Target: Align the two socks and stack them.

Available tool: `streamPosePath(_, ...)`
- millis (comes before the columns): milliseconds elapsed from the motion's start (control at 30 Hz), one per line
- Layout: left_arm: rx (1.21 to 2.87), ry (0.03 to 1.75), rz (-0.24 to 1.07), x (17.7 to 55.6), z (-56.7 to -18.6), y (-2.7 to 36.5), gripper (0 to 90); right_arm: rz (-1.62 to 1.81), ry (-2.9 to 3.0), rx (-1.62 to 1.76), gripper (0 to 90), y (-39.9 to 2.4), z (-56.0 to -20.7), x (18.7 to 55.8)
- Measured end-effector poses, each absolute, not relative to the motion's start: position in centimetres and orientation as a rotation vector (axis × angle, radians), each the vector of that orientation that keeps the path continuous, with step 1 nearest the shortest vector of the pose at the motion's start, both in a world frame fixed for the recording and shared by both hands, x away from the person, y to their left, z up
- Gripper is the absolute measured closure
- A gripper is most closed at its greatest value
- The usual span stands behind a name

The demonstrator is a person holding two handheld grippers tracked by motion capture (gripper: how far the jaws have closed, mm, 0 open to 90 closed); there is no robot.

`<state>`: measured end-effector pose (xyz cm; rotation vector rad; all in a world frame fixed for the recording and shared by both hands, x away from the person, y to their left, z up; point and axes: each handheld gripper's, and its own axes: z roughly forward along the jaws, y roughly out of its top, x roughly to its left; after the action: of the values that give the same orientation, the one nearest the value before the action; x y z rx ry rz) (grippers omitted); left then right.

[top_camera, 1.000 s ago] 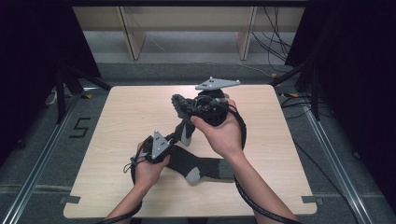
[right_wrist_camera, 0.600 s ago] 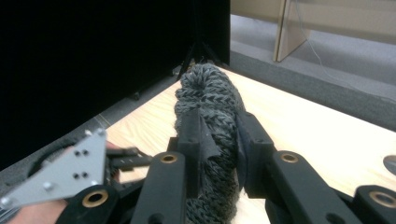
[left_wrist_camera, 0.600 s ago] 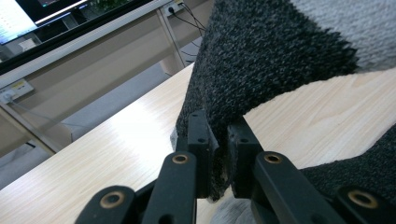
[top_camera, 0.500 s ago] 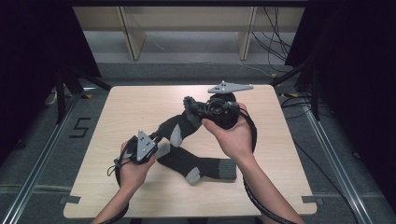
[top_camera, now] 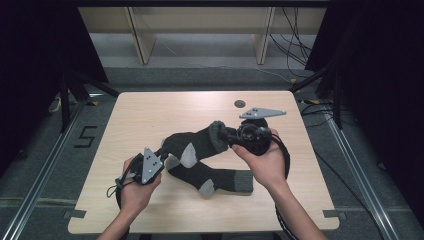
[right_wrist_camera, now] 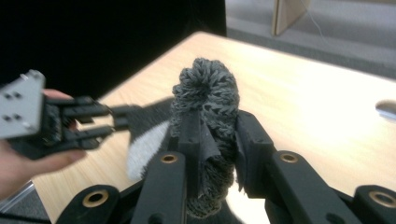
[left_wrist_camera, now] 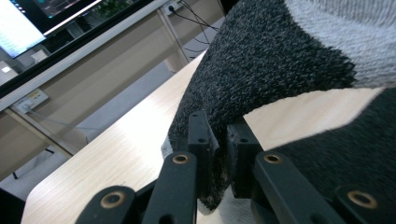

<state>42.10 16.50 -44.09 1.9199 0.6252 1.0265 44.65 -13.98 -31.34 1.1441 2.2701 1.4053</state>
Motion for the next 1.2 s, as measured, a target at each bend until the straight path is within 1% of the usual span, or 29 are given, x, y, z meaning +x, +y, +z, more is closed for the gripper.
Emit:
streamPosePath(100, 1.963, 0.631, 0.998, 41.8, -44.7, 16.1, 82.4, 1.372, 2.283, 1.21, 75.0, -15.1, -32.6, 44.2)
streamPosePath(267, 1.997, 0.618, 0.991, 41.7, -45.4, 15.4, 82.4, 1.363, 2.292, 1.26, 75.2, -16.4, -34.2, 44.0)
streamPosePath(300, 2.012, 0.611, 0.988, 41.6, -45.6, 15.1, 82.4, 1.352, 2.297, 1.275, 75.3, -17.0, -35.0, 43.8)
streamPosePath(633, 2.106, 0.546, 0.962, 41.4, -47.7, 13.4, 82.3, 1.304, 2.336, 1.343, 75.7, -18.5, -38.0, 43.1)
streamPosePath(900, 2.131, 0.549, 0.933, 41.3, -48.5, 13.0, 82.3, 1.262, 2.328, 1.414, 75.8, -19.2, -39.5, 43.0)
streamPosePath(967, 2.139, 0.543, 0.93, 41.4, -48.8, 12.9, 82.3, 1.256, 2.342, 1.387, 75.8, -19.3, -39.6, 43.1)
streamPosePath(1033, 2.169, 0.532, 0.922, 41.5, -49.2, 12.7, 82.3, 1.231, 2.335, 1.455, 75.8, -19.1, -40.1, 42.8)
streamPosePath(1133, 2.183, 0.536, 0.915, 41.5, -49.5, 12.5, 82.2, 1.181, 2.351, 1.433, 75.8, -19.4, -40.5, 42.9)
streamPosePath(1200, 2.188, 0.533, 0.902, 41.5, -49.7, 12.4, 82.2, 1.176, 2.355, 1.534, 75.9, -19.4, -41.0, 42.7)
